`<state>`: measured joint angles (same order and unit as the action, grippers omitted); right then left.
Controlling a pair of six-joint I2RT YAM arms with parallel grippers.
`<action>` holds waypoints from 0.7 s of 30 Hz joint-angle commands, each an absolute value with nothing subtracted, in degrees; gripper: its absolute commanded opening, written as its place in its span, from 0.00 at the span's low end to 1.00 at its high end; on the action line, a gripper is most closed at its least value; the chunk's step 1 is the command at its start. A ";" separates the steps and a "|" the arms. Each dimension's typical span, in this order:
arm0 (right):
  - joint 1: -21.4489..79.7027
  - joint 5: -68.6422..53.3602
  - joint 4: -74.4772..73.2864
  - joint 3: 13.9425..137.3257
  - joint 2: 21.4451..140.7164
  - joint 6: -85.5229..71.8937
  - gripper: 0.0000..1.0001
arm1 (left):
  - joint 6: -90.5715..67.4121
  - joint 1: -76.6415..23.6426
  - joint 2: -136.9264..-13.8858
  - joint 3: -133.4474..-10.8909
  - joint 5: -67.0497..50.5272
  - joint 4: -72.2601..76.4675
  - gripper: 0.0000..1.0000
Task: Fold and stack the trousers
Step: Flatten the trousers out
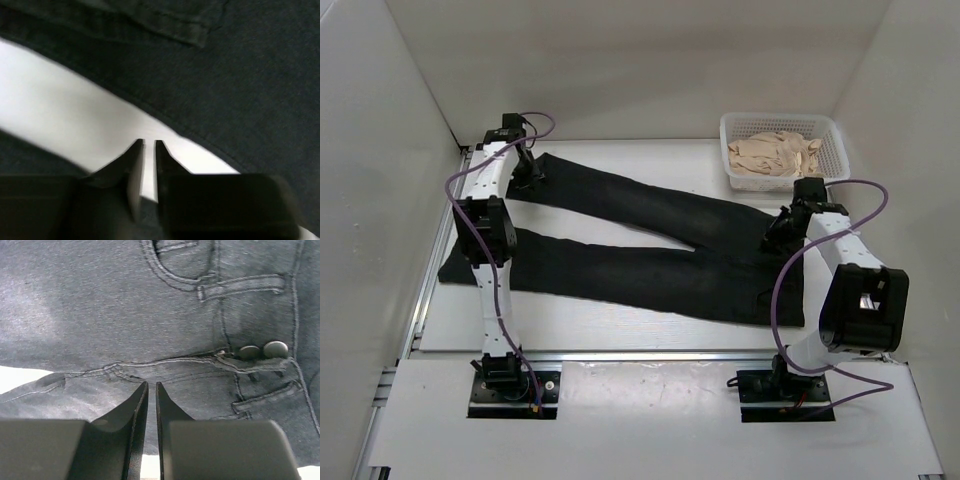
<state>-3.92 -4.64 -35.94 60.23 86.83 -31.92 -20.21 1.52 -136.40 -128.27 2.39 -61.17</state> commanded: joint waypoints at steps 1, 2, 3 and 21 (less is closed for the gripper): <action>-2.99 -6.85 -34.28 63.28 88.50 -30.67 0.15 | -21.61 -0.35 -138.58 -134.01 1.05 -60.21 0.30; -2.38 -7.73 -34.28 64.50 89.11 -30.67 0.15 | -22.14 -0.35 -139.56 -135.08 1.05 -60.21 0.31; -2.37 -7.73 -34.28 65.29 90.43 -30.67 0.15 | -22.15 -0.35 -140.53 -137.26 0.27 -60.21 0.31; -0.35 -7.73 -35.95 71.54 95.89 -28.48 0.15 | -25.58 0.88 -150.30 -148.18 1.22 -56.60 0.67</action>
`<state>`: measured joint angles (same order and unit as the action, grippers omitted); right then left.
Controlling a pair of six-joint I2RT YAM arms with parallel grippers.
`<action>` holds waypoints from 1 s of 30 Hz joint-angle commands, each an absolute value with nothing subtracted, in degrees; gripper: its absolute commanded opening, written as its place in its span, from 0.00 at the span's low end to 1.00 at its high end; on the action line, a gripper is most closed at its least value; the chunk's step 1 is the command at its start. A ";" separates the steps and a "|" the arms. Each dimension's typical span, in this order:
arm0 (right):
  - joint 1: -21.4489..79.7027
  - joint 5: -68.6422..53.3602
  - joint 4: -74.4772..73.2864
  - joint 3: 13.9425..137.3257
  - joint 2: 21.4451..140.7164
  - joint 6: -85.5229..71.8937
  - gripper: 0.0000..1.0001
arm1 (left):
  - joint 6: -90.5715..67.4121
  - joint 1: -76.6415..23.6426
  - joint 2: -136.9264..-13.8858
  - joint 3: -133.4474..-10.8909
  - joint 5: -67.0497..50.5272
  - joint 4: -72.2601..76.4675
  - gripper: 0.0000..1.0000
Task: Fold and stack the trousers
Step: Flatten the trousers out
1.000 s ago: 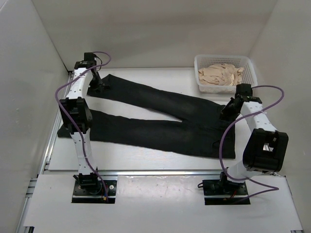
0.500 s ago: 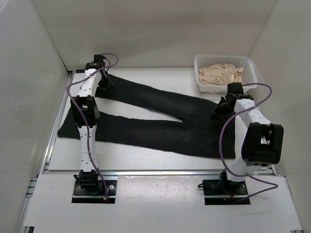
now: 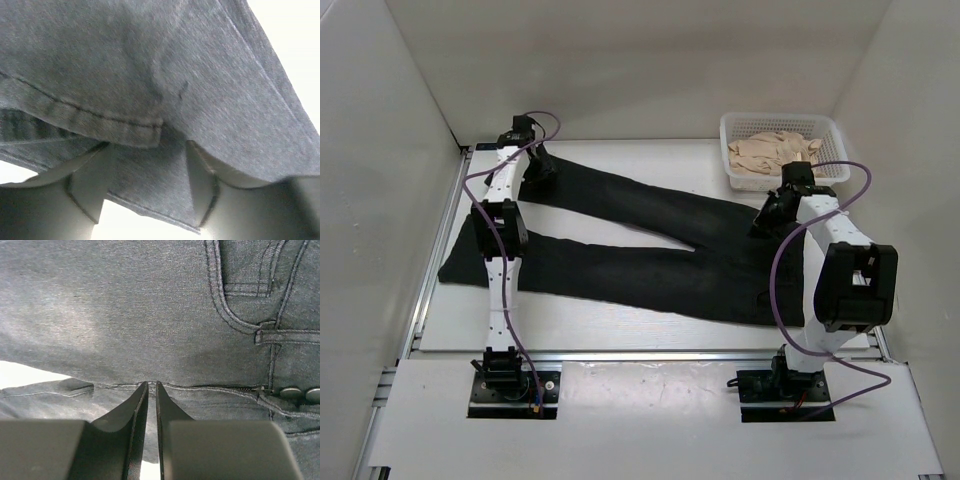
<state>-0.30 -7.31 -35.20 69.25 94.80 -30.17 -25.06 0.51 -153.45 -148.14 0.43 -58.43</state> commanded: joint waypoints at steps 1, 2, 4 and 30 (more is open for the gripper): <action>-0.35 -7.73 -35.95 71.54 96.50 -28.48 0.15 | -26.10 0.88 -149.77 -147.57 2.01 -56.08 0.62; -0.35 -7.73 -35.95 71.54 97.11 -28.48 0.15 | -26.10 0.88 -149.07 -147.05 3.07 -55.29 0.56; -0.35 -7.73 -35.95 72.07 97.82 -28.48 0.15 | -26.72 0.88 -149.06 -147.04 3.69 -54.67 0.56; -0.35 -9.40 -36.47 72.07 97.82 -27.42 0.14 | -26.81 10.20 -141.60 -156.19 9.93 -46.58 1.00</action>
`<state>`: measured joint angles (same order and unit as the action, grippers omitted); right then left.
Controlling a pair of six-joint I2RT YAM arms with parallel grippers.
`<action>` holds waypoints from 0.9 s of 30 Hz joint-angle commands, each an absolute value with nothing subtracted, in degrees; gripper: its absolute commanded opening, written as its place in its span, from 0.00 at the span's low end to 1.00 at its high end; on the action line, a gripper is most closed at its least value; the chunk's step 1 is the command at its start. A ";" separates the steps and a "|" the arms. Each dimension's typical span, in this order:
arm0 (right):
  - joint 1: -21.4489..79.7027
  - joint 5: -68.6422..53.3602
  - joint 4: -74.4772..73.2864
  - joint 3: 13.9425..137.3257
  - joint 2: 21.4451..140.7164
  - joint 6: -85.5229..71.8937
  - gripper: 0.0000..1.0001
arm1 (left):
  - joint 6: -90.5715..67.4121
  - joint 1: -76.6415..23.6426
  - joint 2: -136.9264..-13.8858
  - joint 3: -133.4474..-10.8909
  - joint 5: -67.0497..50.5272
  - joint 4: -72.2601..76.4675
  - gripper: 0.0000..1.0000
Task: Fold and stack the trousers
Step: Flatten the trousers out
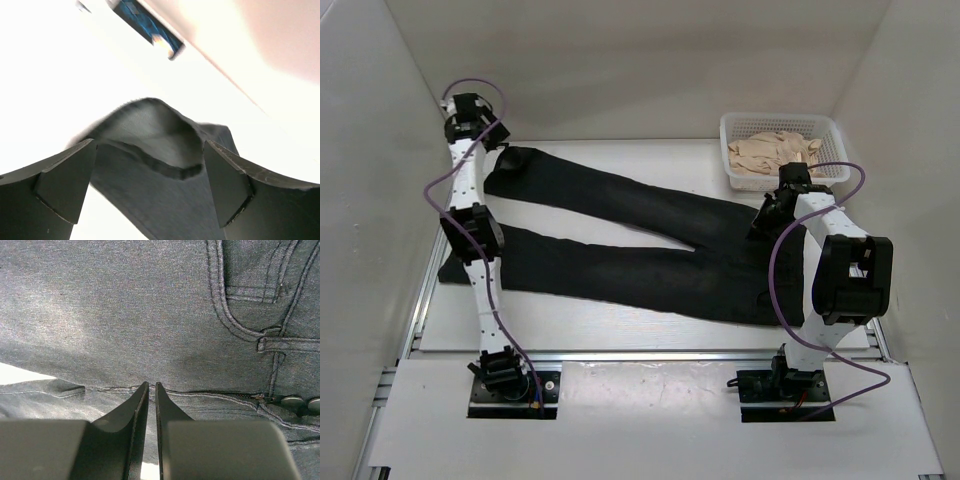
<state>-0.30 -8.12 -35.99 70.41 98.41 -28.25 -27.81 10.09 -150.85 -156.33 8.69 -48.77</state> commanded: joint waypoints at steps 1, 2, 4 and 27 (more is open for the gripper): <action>-0.35 -9.40 -36.47 72.07 97.82 -27.42 0.14 | -26.11 10.20 -140.46 -153.48 9.93 -46.58 1.00; -0.35 -9.40 -36.47 72.07 97.82 -27.42 0.14 | -26.10 10.20 -137.84 -151.98 9.93 -46.58 1.00; -0.35 -9.40 -36.47 72.07 97.13 -27.42 0.13 | -25.41 10.20 -135.19 -147.86 9.24 -46.58 1.00; -0.35 -8.88 -37.53 72.68 96.50 -27.42 0.00 | -22.05 3.16 -150.54 -152.72 -1.76 -52.30 0.10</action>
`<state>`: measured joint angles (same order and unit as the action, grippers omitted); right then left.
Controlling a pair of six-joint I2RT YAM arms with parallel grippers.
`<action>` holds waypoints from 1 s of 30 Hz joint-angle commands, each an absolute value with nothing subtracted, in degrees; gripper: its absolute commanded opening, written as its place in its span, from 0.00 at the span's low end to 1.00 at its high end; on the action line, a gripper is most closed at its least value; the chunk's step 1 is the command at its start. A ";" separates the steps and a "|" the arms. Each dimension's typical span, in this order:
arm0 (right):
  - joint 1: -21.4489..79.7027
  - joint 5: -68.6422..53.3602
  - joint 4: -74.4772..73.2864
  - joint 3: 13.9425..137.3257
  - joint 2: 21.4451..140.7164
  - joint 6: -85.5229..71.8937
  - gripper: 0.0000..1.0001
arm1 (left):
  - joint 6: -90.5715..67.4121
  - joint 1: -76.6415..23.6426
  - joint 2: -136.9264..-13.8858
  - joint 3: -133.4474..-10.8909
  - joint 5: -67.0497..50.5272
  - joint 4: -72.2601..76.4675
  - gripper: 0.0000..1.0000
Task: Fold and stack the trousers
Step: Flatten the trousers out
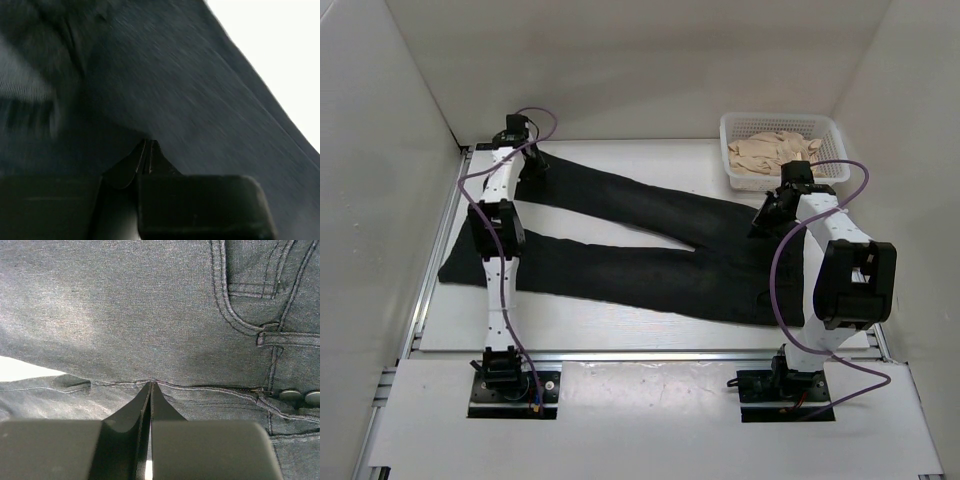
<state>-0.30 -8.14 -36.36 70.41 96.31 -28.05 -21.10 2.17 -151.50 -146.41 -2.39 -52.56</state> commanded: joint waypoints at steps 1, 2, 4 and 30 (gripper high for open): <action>-0.35 -8.88 -37.53 72.69 96.50 -27.42 0.00 | -22.06 3.77 -152.73 -153.97 -1.76 -52.29 0.10; -0.35 -8.88 -38.05 72.69 96.50 -27.42 0.00 | -22.84 4.30 -153.54 -154.77 -1.76 -51.77 0.10; -0.35 -8.35 -38.06 72.69 97.03 -26.90 0.00 | -24.42 6.58 -154.07 -155.30 -0.97 -49.84 0.10; 0.18 -6.33 -40.34 64.70 81.75 -28.65 0.23 | -27.60 13.54 -112.70 -109.15 -2.46 -43.24 0.29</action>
<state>-0.19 -7.09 -38.57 67.20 85.84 -28.23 -28.58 12.93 -124.40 -119.31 -3.44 -42.96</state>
